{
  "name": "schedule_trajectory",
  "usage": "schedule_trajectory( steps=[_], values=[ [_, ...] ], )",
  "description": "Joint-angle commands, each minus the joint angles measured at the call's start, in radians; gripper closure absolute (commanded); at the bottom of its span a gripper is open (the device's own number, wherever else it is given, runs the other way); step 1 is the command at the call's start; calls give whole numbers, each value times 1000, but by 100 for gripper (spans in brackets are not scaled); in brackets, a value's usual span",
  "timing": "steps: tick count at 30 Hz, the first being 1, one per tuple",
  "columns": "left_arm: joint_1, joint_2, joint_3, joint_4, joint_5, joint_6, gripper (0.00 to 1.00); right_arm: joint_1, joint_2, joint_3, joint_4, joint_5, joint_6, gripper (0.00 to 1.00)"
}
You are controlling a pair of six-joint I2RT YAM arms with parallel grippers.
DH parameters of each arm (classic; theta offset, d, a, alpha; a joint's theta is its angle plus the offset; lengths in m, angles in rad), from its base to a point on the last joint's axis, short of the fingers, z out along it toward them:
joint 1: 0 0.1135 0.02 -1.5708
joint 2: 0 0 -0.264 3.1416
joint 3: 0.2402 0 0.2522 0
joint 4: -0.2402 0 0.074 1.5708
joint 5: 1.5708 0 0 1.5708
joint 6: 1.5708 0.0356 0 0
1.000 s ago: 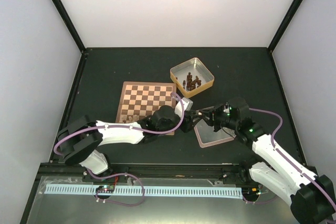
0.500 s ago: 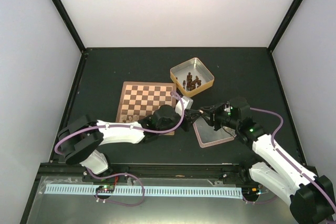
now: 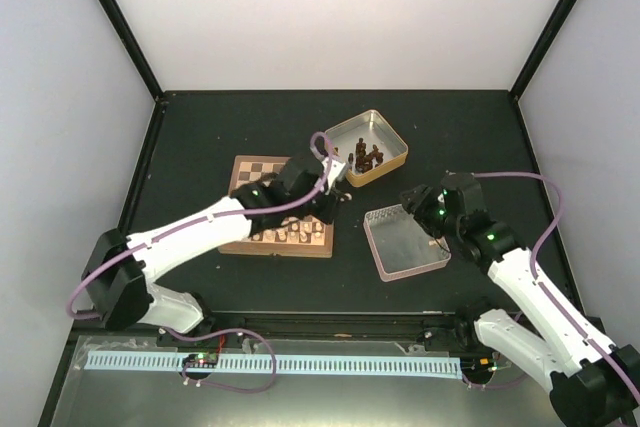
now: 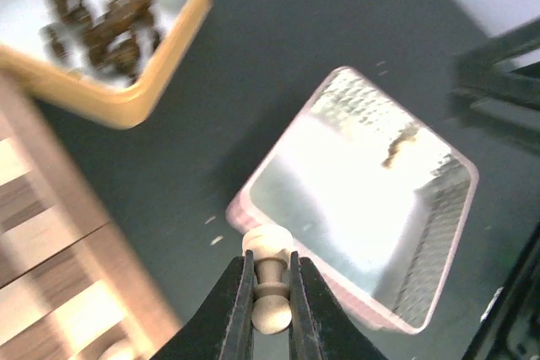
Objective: Set up the chess pieces on the board
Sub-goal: Place the chess piece on the chessboard.
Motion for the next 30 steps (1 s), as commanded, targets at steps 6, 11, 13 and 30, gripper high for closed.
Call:
schedule_trajectory(
  steps=[6, 11, 13, 30],
  values=[
    [272, -5, 177, -713, 90, 152, 99, -6, 13, 11, -115, 207, -288, 44],
    [362, 97, 208, -825, 62, 192, 98, -6, 41, 8, -111, 216, -303, 44],
    [397, 132, 218, -838, 52, 197, 98, -6, 48, 5, -113, 226, -308, 44],
    [493, 367, 312, -906, 20, 235, 92, -6, 65, -10, -118, 295, -347, 44]
  ],
)
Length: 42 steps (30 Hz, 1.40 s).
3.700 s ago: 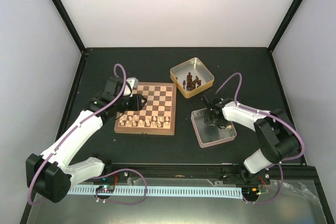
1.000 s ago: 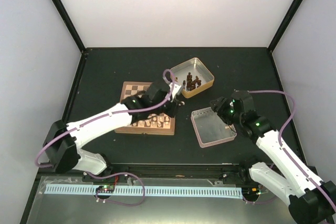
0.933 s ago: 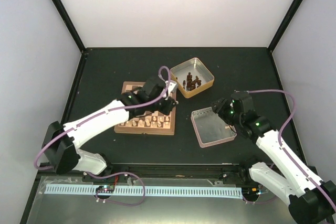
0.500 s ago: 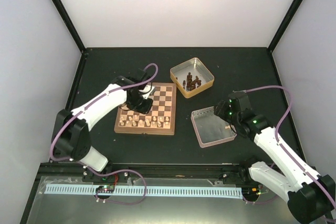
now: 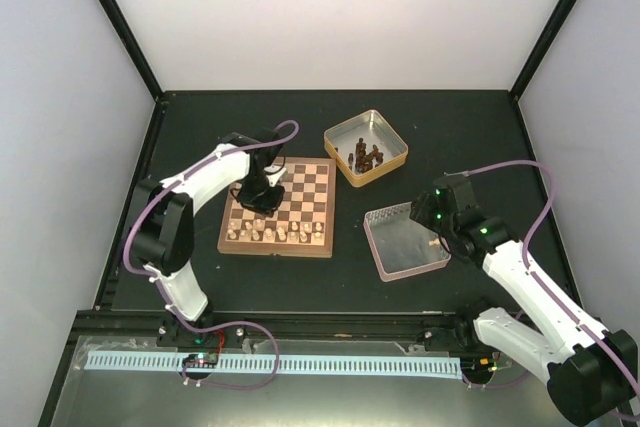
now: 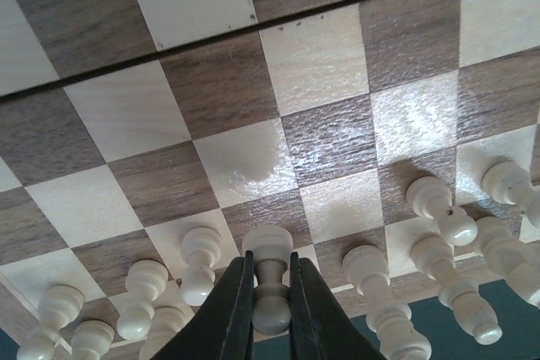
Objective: Set up the chess pieces on the board
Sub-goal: Place the chess piece on the chessboard.
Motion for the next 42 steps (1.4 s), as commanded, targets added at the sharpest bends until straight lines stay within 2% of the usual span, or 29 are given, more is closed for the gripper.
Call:
schedule_trajectory(
  steps=[1, 31, 42],
  values=[
    [4, 30, 36, -47, -7, 20, 92, -6, 0, -12, -8, 48, -23, 44],
    [-7, 101, 6, -41, 23, 37, 91, -6, 5, -20, -18, 75, -32, 44],
    [-12, 102, 16, -41, 23, 34, 78, -6, 4, -15, -32, 85, -26, 44]
  ],
)
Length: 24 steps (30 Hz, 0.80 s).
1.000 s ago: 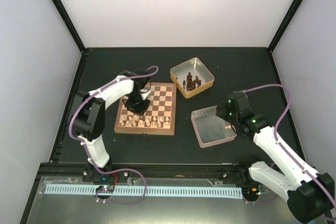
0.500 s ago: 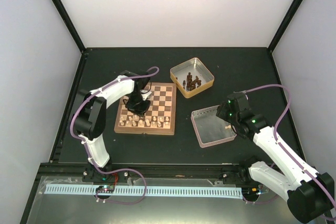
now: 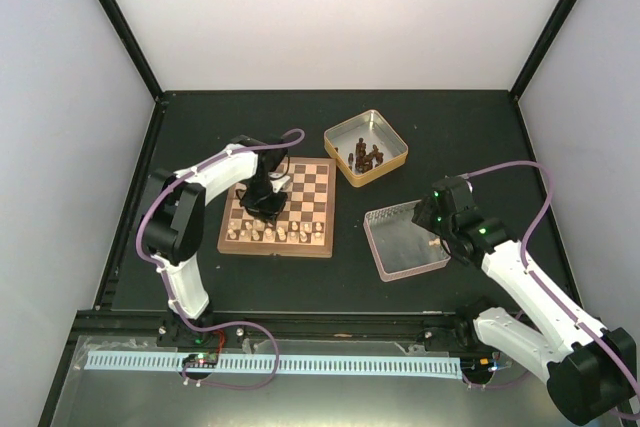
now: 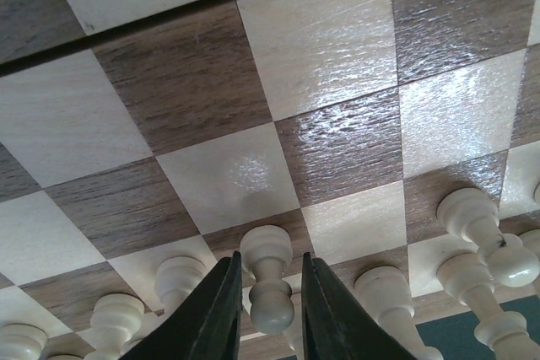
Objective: Set up the chess pieces on the board
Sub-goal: Place the chess piece on the chessboard, then pick up the chess piece from the storage box.
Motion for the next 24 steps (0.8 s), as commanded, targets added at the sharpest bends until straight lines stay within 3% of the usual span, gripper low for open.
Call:
schedule_trajectory(
  steps=[1, 11, 16, 24],
  values=[
    [-5, 1, 17, -21, 12, 9, 77, -6, -3, 1, -10, 37, -2, 44],
    [-5, -107, 76, -6, 21, -20, 61, -5, 40, 14, -71, 35, -85, 44],
    [-5, -248, 87, 89, 103, -34, 59, -6, 107, 14, -128, 56, -127, 45],
    [-5, -435, 3, 271, 182, -97, 58, -6, 232, 1, -119, 103, -112, 57]
  ],
)
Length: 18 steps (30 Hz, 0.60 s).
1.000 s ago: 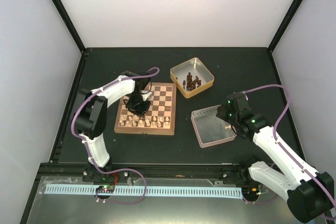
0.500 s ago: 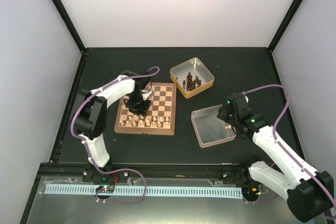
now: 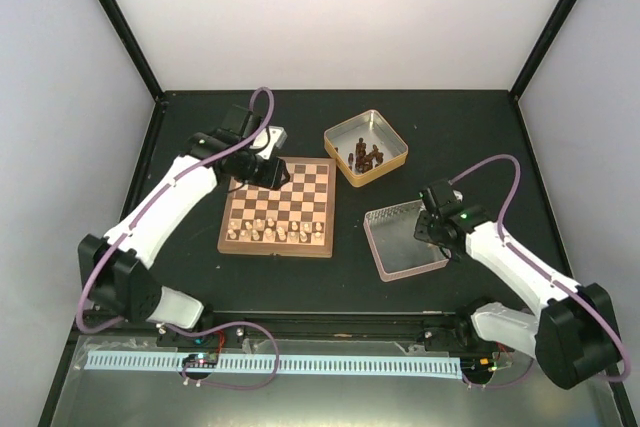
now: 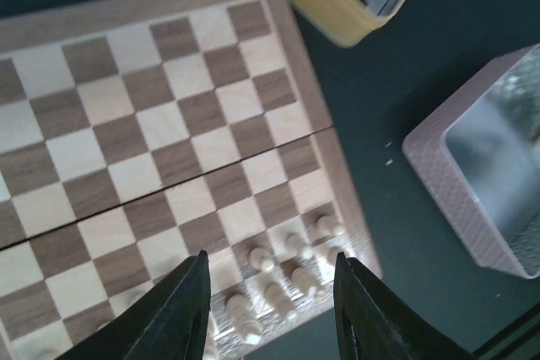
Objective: Set up the chess pieces on the board
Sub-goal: Pick up the chess piece from the storage box.
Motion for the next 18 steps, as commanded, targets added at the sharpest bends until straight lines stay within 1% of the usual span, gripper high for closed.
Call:
schedule_trajectory(
  steps=[1, 4, 8, 11, 15, 18],
  values=[
    [-4, -63, -49, 120, 85, -48, 58, -6, 76, 2, -14, 67, -2, 57],
    [-4, -95, -86, 148, 115, -63, 59, -6, 137, -2, -14, 86, 28, 59],
    [-4, -137, -133, 188, 136, -81, 59, -6, 157, -31, 16, 67, 93, 60],
    [-4, -164, -161, 221, 160, -97, 59, -6, 146, -56, 43, 51, 182, 60],
    [-4, -168, -183, 240, 167, -108, 59, -6, 136, -72, 61, 117, 344, 60],
    [-4, -201, -188, 238, 168, -107, 59, -6, 144, -68, 80, 166, 430, 60]
  ],
)
